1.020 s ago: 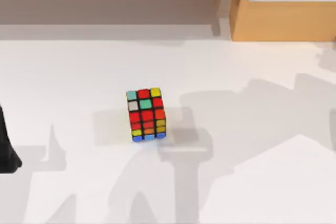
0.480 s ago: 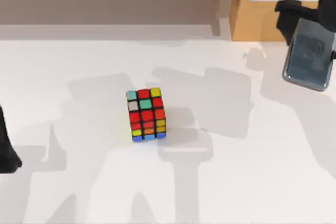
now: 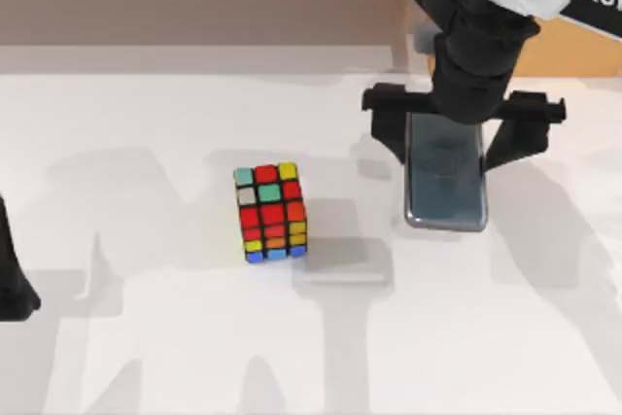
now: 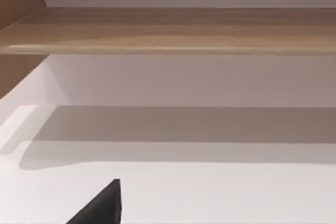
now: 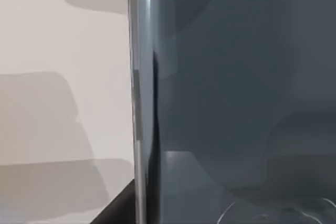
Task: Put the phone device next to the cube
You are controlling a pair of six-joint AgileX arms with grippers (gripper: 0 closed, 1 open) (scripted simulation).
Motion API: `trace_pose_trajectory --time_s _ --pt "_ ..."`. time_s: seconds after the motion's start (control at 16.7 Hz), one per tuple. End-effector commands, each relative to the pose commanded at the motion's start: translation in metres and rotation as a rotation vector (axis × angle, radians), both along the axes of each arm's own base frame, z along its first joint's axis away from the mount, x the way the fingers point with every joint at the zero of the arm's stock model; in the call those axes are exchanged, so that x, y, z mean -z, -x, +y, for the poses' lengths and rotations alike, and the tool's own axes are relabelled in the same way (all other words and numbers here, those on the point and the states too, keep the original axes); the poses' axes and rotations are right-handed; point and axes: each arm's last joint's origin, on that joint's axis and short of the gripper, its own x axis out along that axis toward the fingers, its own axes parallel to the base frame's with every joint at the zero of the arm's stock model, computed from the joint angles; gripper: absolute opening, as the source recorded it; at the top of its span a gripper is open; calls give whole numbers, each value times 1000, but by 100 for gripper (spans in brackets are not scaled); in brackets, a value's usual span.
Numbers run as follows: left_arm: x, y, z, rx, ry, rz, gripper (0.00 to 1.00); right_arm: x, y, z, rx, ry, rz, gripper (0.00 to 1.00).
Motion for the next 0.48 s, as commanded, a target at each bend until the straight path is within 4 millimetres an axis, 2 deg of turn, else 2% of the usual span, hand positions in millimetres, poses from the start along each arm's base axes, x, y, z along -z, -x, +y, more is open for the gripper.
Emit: trace_pose_trajectory --time_s 0.24,0.48 --pt "0 0 0 0 0 0 100 17 9 25 -71 18 41 0" --pt "0 0 0 0 0 0 100 19 10 27 -78 20 44 0"
